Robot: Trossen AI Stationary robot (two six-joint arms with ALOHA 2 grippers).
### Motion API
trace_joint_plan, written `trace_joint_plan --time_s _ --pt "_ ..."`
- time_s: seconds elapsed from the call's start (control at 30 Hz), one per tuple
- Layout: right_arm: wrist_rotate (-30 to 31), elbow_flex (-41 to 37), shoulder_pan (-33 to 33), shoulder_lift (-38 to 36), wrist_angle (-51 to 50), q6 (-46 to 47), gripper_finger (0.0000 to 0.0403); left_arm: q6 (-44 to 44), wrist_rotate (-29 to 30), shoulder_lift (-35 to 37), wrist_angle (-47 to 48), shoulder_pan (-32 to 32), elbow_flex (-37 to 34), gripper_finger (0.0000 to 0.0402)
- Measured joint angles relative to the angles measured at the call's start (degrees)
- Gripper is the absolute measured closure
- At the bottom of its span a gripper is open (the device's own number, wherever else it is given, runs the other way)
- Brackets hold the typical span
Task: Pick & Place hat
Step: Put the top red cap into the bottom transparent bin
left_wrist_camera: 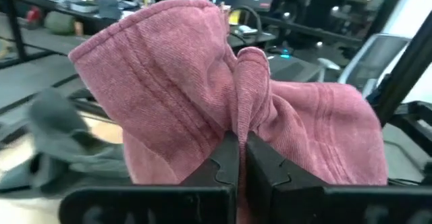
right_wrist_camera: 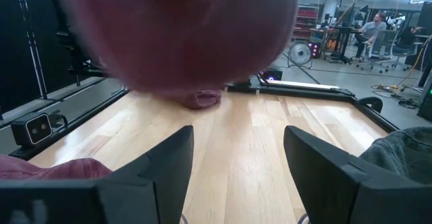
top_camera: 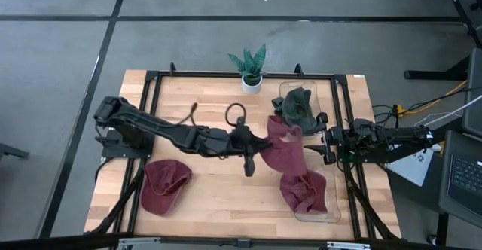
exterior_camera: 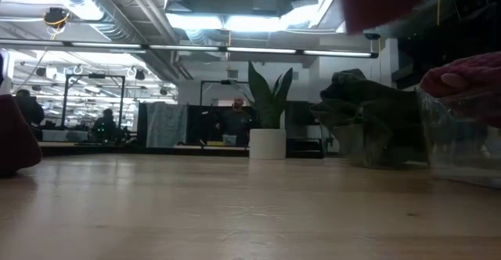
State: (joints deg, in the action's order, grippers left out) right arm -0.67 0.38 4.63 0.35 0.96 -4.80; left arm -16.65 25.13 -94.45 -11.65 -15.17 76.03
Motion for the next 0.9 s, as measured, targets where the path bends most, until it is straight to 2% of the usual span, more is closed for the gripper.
trace_joint_plan --time_s 0.27,0.43,0.9 --pt "0.01 0.0 0.01 -0.01 0.01 -0.01 0.0174 -3.02 -7.58 -8.62 -12.08 0.3 0.0 0.0398" --pt "0.01 0.01 -0.01 -0.01 -0.01 0.0 0.0174 -3.18 -9.7 -12.15 -19.43 0.56 0.0 0.0398" --pt "0.0 0.0 0.0 -0.01 0.01 -0.01 0.0174 -5.21 -10.53 -13.45 -23.06 3.3 0.0 0.0398"
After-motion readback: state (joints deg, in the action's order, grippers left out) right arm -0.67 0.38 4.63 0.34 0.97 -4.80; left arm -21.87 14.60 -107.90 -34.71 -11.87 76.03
